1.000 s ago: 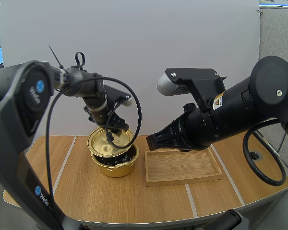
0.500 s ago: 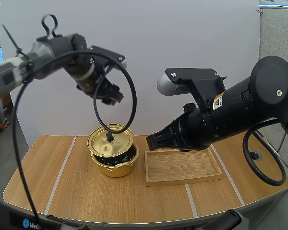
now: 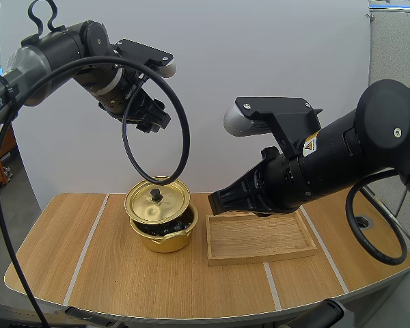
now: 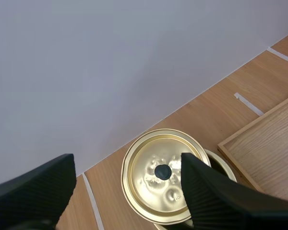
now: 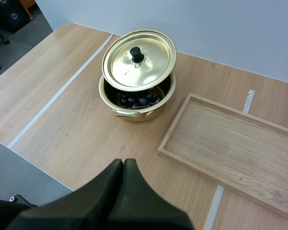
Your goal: Open the pot, put the grape inside, and close it
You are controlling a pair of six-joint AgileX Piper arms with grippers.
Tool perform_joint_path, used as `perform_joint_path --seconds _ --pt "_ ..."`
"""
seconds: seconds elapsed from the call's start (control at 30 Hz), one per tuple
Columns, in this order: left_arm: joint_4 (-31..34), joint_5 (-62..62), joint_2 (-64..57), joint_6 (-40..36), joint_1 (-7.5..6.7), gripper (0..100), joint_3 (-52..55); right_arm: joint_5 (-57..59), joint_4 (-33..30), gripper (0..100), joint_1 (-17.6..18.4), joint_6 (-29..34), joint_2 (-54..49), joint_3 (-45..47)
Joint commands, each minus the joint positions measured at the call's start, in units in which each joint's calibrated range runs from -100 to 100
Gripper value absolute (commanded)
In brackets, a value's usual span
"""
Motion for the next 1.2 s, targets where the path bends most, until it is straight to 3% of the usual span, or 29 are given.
perform_joint_path --seconds 0.0,0.6,1.17 --pt "-0.85 -0.18 2.1 0.63 -0.26 100 -0.37 0.0 0.15 0 -0.22 -0.58 -0.74 0.11" --pt "-0.85 2.08 25.47 0.85 -0.26 100 -0.37 0.0 0.15 0 -0.22 -0.58 -0.74 0.11" --pt "-0.85 -10.67 38.87 0.57 -0.26 100 -0.37 0.0 0.15 0 -0.22 -0.58 -0.74 0.11"
